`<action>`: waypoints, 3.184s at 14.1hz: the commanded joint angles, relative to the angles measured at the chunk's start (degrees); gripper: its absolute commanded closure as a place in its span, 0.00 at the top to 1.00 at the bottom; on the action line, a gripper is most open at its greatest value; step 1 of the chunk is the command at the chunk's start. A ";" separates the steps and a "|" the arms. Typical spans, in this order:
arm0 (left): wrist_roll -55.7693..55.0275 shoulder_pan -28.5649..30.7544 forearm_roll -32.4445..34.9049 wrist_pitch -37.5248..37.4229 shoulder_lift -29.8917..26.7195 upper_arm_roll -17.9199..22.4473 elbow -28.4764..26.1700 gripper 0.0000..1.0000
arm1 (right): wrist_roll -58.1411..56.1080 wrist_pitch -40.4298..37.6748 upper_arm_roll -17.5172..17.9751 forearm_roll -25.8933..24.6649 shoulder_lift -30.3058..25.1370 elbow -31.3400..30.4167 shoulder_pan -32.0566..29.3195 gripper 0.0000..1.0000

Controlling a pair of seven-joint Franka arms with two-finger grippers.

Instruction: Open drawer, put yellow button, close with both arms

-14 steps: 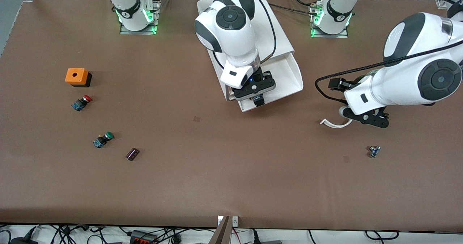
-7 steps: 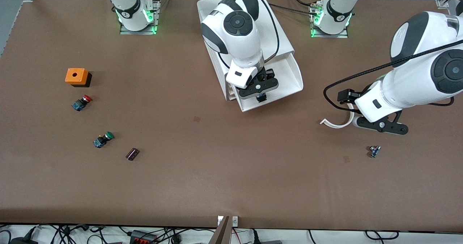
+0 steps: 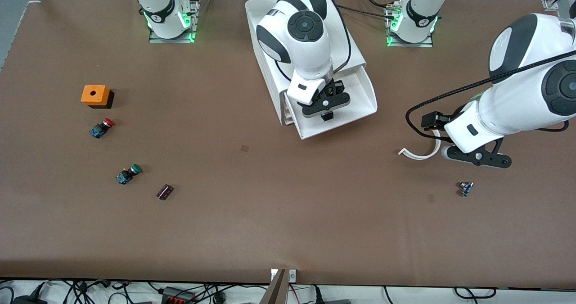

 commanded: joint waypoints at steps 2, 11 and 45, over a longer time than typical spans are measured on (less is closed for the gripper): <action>-0.66 0.16 -0.97 -0.14 -0.04 -0.17 1.01 1.00 | 1.78 -1.95 -0.59 0.39 0.89 2.48 0.42 1.00; -0.66 0.24 -0.62 1.44 -0.04 0.09 1.18 1.00 | 2.58 -11.17 -0.85 0.39 -2.88 9.42 -8.18 1.00; -43.73 -13.03 -9.67 28.17 -1.01 -10.98 -30.54 1.00 | -33.63 -24.72 -0.76 -5.06 -29.87 -15.19 -54.51 1.00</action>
